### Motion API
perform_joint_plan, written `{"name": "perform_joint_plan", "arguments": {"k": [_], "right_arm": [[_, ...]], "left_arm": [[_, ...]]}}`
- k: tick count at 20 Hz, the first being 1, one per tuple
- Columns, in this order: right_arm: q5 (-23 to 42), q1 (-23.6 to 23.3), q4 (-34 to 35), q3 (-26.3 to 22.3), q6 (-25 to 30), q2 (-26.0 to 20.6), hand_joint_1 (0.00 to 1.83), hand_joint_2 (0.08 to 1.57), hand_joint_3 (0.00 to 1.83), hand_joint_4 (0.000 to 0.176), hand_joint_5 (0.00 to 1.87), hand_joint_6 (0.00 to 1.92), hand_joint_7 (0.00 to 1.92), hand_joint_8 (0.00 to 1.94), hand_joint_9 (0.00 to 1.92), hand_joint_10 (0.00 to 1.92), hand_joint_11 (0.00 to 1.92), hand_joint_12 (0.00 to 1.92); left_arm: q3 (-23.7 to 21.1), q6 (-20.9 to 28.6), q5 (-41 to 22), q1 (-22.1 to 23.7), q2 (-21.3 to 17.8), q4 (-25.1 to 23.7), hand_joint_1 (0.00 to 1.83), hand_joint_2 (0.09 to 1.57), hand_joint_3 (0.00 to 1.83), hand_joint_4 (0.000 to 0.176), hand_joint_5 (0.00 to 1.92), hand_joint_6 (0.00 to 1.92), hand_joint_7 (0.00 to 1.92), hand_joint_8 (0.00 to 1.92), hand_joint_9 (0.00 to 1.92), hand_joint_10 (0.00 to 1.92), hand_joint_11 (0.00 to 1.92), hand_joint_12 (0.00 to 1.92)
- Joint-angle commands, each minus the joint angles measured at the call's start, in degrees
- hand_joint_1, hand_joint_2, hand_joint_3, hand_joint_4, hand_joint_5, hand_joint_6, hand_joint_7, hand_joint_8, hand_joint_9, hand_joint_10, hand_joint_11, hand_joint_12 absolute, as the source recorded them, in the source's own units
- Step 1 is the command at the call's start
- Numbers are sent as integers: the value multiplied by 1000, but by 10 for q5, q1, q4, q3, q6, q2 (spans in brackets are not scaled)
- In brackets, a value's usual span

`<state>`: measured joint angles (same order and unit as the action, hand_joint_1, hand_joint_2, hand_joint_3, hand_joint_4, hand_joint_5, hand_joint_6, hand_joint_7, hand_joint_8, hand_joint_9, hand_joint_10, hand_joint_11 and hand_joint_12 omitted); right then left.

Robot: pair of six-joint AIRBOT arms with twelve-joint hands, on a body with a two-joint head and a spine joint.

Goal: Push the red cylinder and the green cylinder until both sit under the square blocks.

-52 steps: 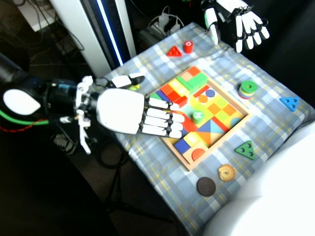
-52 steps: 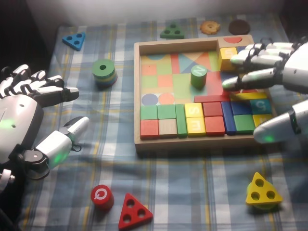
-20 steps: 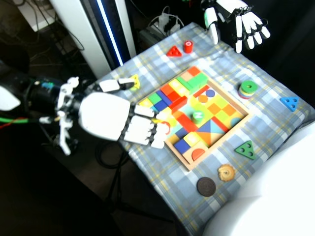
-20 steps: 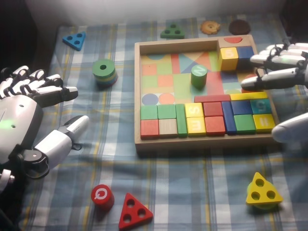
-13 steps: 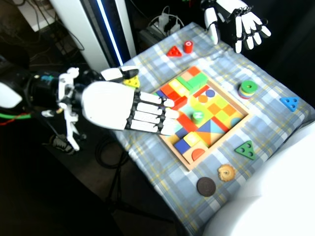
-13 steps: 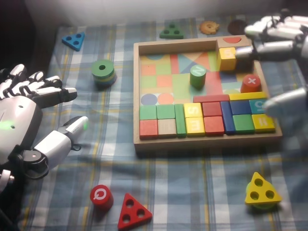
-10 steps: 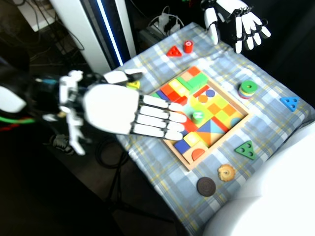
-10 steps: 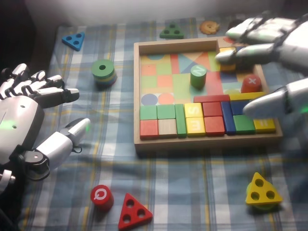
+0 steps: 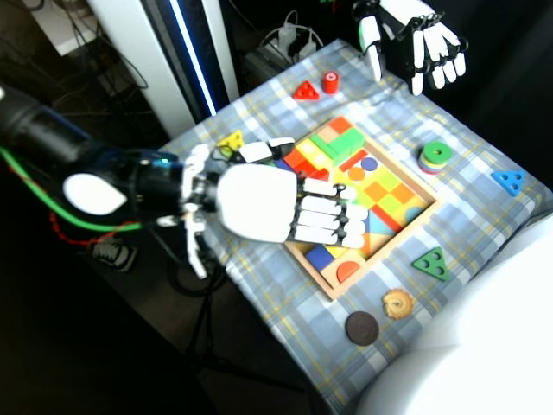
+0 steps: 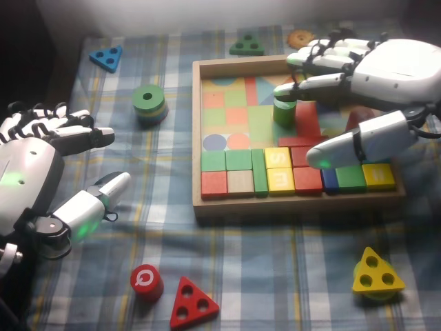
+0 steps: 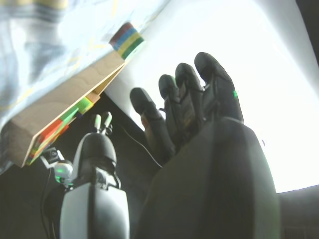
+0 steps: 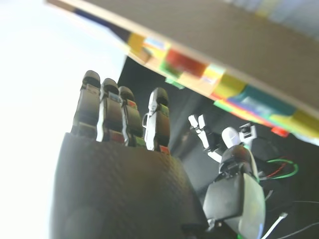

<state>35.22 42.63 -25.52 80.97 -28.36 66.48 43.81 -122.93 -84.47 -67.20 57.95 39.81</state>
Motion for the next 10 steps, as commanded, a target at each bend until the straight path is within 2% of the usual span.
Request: {"name": "perform_joint_plan", "arguments": {"k": [1,2,4,5,6,8,10], "right_arm": [[55,-12,20,5,5,3,0,867,13,174,212,0,0,0,0,0,0,0],[54,-12,18,8,5,6,0,870,13,176,211,0,0,0,0,0,0,0],[51,-13,15,13,8,11,0,869,11,176,211,1,0,0,0,0,0,0],[49,-13,14,15,8,13,0,882,16,176,215,3,0,0,0,0,0,0],[44,-13,11,18,9,16,0,893,19,166,216,3,0,0,0,0,0,0],[37,-13,6,21,11,17,0,890,15,111,214,1,0,0,0,0,0,0],[29,-13,-1,21,11,17,0,905,19,75,245,13,0,0,0,0,0,0]], "left_arm": [[3,2,-64,5,-1,-26,560,1217,2,0,773,2,462,0,341,10,0,561],[3,2,-64,5,-1,-26,549,1217,2,7,774,1,463,0,343,9,0,542],[3,2,-64,5,-1,-26,575,1216,0,7,769,0,477,1,335,3,0,561],[3,2,-63,5,-1,-26,607,1217,1,0,767,0,467,0,316,0,0,512],[3,2,-64,5,-1,-27,626,1210,0,0,771,1,467,0,317,2,0,545],[2,2,-64,5,-1,-27,615,1209,0,0,787,4,476,3,340,9,0,587],[2,2,-64,5,-1,-27,585,1214,1,2,777,0,477,5,330,4,0,534]]}}
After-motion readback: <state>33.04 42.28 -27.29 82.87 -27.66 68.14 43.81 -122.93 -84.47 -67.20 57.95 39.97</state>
